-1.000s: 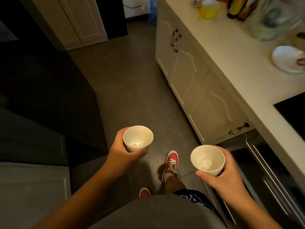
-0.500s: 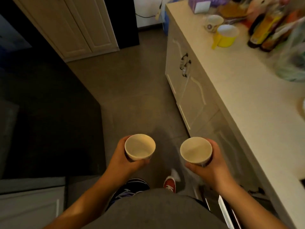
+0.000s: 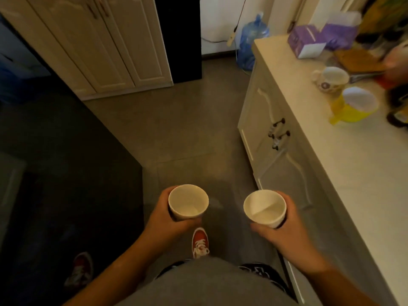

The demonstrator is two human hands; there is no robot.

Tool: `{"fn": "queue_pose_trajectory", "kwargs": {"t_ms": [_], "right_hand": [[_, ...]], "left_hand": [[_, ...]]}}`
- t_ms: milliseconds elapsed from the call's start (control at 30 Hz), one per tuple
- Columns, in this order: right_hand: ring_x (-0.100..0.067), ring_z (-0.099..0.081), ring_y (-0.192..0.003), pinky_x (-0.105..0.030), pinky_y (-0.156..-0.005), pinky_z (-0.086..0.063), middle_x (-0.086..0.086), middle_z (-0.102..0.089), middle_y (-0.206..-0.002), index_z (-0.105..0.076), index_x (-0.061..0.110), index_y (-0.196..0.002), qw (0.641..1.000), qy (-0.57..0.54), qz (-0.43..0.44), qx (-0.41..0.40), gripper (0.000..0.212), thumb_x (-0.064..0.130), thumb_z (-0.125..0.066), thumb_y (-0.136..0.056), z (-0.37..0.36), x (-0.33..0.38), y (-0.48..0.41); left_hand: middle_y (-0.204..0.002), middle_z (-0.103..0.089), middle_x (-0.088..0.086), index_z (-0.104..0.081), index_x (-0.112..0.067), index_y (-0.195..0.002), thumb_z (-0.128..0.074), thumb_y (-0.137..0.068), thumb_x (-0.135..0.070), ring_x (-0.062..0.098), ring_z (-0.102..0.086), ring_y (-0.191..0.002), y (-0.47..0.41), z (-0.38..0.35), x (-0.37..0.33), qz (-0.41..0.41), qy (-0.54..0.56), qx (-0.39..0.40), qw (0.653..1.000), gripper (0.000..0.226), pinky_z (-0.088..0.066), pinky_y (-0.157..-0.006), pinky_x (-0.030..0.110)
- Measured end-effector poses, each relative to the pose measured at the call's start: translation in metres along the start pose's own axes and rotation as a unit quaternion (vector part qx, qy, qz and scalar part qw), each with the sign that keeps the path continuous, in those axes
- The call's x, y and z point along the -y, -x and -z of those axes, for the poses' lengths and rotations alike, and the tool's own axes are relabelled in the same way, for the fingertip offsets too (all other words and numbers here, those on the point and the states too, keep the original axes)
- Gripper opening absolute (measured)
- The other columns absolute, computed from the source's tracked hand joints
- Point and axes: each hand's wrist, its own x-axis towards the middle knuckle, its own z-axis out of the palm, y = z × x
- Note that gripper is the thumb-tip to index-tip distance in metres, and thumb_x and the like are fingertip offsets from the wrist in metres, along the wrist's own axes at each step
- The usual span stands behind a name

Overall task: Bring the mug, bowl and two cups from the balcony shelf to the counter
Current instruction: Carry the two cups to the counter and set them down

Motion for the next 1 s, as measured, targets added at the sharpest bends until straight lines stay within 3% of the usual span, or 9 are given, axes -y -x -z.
{"fn": "queue_pose_trajectory", "kwargs": {"t_ms": [100, 233, 333, 433, 600, 667, 733, 867, 1000], "right_hand": [[0.008, -0.056, -0.103, -0.010, -0.073, -0.047, 0.030, -0.057, -0.111, -0.042, 0.059, -0.114, 0.999, -0.001, -0.032, -0.014, 0.088, 0.050, -0.089, -0.040, 0.003, 0.012, -0.025], [-0.003, -0.056, -0.104, -0.016, -0.077, -0.047, 0.027, -0.057, -0.110, -0.043, 0.062, -0.111, 0.997, -0.009, -0.059, -0.056, 0.088, 0.041, -0.093, -0.042, 0.015, 0.019, -0.050], [0.006, -0.057, -0.100, -0.020, -0.080, -0.049, 0.034, -0.058, -0.106, -0.043, 0.065, -0.109, 0.994, -0.004, -0.074, -0.083, 0.089, 0.063, -0.086, -0.031, 0.025, 0.025, -0.074], [0.016, -0.056, -0.097, -0.018, -0.077, -0.047, 0.040, -0.057, -0.105, -0.044, 0.069, -0.106, 0.991, -0.009, -0.065, -0.118, 0.085, 0.073, -0.082, -0.030, 0.038, 0.024, -0.106], [0.016, -0.054, -0.102, -0.017, -0.081, -0.046, 0.031, -0.058, -0.107, -0.044, 0.056, -0.112, 0.988, 0.000, -0.058, -0.142, 0.084, 0.059, -0.083, -0.039, 0.069, 0.023, -0.171], [0.017, -0.053, -0.102, -0.014, -0.080, -0.045, 0.030, -0.056, -0.110, -0.044, 0.052, -0.113, 0.987, -0.005, -0.059, -0.148, 0.083, 0.055, -0.083, -0.041, 0.085, 0.021, -0.199], [0.018, -0.051, -0.105, -0.013, -0.080, -0.043, 0.036, -0.057, -0.110, -0.042, 0.060, -0.114, 0.988, 0.000, -0.048, -0.144, 0.084, 0.057, -0.084, -0.041, 0.100, 0.021, -0.226], [0.015, -0.050, -0.109, -0.016, -0.083, -0.044, 0.042, -0.051, -0.113, -0.037, 0.067, -0.113, 0.991, 0.002, -0.040, -0.130, 0.089, 0.044, -0.092, -0.046, 0.125, 0.022, -0.272], [0.017, -0.048, -0.110, -0.011, -0.079, -0.043, 0.043, -0.050, -0.115, -0.037, 0.063, -0.116, 0.987, 0.017, -0.040, -0.157, 0.088, 0.054, -0.086, -0.044, 0.141, 0.027, -0.300]], "left_hand": [[-0.113, -0.057, -0.026, -0.042, -0.053, -0.113, -0.091, -0.056, -0.025, -0.020, -0.052, -0.103, -0.056, 0.012, -0.018, -0.003, -0.017, 0.036, 0.999, 0.080, -0.047, -0.069, 0.007], [-0.115, -0.056, -0.019, -0.043, -0.046, -0.115, -0.091, -0.058, -0.018, -0.020, -0.053, -0.101, -0.119, 0.008, -0.046, -0.021, -0.026, 0.083, 0.996, 0.079, -0.047, -0.069, 0.002], [-0.116, -0.057, -0.017, -0.043, -0.043, -0.118, -0.091, -0.058, -0.017, -0.016, -0.055, -0.101, -0.162, -0.006, -0.061, -0.024, -0.024, 0.110, 0.993, 0.080, -0.049, -0.070, 0.005], [-0.120, -0.056, -0.016, -0.042, -0.038, -0.125, -0.090, -0.058, -0.019, -0.003, -0.057, -0.107, -0.205, -0.029, -0.076, -0.025, -0.034, 0.137, 0.990, 0.084, -0.050, -0.077, 0.015], [-0.119, -0.059, -0.011, -0.044, -0.042, -0.121, -0.092, -0.055, -0.024, 0.007, -0.059, -0.110, -0.274, -0.073, -0.109, -0.026, -0.030, 0.160, 0.986, 0.083, -0.053, -0.085, 0.026], [-0.115, -0.063, -0.014, -0.046, -0.044, -0.119, -0.093, -0.052, -0.032, 0.003, -0.060, -0.109, -0.297, -0.089, -0.123, -0.028, -0.033, 0.172, 0.984, 0.083, -0.054, -0.081, 0.021], [-0.114, -0.063, -0.022, -0.048, -0.049, -0.116, -0.091, -0.051, -0.034, 0.001, -0.061, -0.107, -0.319, -0.103, -0.140, -0.039, -0.041, 0.177, 0.983, 0.079, -0.053, -0.078, 0.015], [-0.111, -0.062, -0.025, -0.048, -0.043, -0.117, -0.091, -0.054, -0.026, 0.002, -0.060, -0.108, -0.360, -0.128, -0.166, -0.057, -0.043, 0.175, 0.982, 0.078, -0.052, -0.078, 0.014], [-0.111, -0.061, -0.028, -0.046, -0.046, -0.119, -0.091, -0.055, -0.030, -0.002, -0.059, -0.109, -0.389, -0.148, -0.188, -0.063, -0.048, 0.200, 0.977, 0.079, -0.052, -0.077, 0.011]]}}
